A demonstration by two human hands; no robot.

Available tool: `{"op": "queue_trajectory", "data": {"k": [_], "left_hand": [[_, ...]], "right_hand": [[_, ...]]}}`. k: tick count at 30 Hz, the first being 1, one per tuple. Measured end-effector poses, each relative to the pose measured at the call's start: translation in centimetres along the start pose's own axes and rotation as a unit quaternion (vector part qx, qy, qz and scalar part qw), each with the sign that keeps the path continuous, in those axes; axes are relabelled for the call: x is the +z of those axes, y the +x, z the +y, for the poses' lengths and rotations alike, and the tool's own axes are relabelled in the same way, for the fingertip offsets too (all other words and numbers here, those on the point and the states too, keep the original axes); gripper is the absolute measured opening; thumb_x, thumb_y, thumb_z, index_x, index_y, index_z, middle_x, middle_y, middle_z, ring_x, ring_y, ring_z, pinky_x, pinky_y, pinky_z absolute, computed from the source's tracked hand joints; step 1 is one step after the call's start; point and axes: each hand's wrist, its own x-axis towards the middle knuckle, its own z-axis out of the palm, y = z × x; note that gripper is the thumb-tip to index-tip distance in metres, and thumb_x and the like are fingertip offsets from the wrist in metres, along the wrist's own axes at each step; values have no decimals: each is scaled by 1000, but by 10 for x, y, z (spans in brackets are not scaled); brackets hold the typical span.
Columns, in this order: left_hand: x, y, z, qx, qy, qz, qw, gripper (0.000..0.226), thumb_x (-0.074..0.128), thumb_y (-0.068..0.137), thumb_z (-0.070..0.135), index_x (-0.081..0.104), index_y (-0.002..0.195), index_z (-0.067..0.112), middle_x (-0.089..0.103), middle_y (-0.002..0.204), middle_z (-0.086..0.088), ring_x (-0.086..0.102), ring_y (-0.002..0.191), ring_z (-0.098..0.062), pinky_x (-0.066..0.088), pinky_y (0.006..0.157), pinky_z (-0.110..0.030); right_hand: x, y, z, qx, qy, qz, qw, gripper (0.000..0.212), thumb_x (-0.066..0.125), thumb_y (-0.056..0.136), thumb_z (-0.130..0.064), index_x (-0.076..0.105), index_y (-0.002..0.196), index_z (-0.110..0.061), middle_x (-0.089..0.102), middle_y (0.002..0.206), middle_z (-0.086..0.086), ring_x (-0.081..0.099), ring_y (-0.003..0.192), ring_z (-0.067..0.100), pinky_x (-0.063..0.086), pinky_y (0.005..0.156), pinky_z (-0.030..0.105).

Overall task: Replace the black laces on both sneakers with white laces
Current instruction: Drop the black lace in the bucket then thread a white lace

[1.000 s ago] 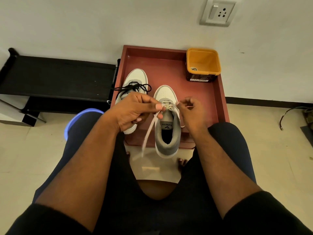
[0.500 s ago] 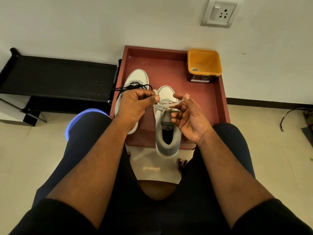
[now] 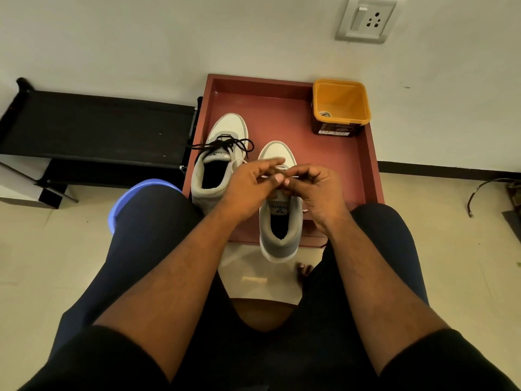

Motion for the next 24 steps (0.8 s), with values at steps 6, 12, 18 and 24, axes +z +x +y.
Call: {"op": "queue_trajectory", "data": {"k": [6, 12, 18, 24], "left_hand": [[1, 8, -8, 34, 53, 38, 997, 19, 74, 81, 6, 74, 100, 8, 70, 82, 9, 65, 74, 7, 50, 71, -10], [7, 11, -23, 52, 190, 97, 975, 13, 71, 85, 12, 77, 96, 8, 64, 79, 6, 58, 67, 8, 40, 67, -2], [17, 16, -32, 47, 323, 48, 944, 21, 65, 88, 25, 75, 104, 17, 71, 97, -7, 66, 90, -22, 54, 82, -39], [18, 16, -30, 25, 388, 25, 921, 24, 61, 89, 36, 73, 109, 30, 72, 102, 2, 66, 91, -19, 55, 78, -36]], "right_hand": [[-8, 4, 2, -3, -6, 38, 999, 14, 72, 78, 8, 67, 85, -4, 70, 77, 9, 67, 69, 16, 58, 65, 26], [-24, 13, 14, 52, -182, 81, 979, 7, 75, 82, -17, 70, 81, -13, 69, 78, 14, 61, 65, 18, 55, 65, 39], [-21, 16, 24, 92, -267, 29, 959, 14, 75, 82, -13, 73, 95, -13, 71, 84, 6, 65, 73, 17, 57, 69, 36], [-24, 15, 20, 123, -189, 20, 974, 14, 69, 84, -1, 72, 96, -9, 71, 82, 8, 63, 69, 15, 55, 65, 29]]}}
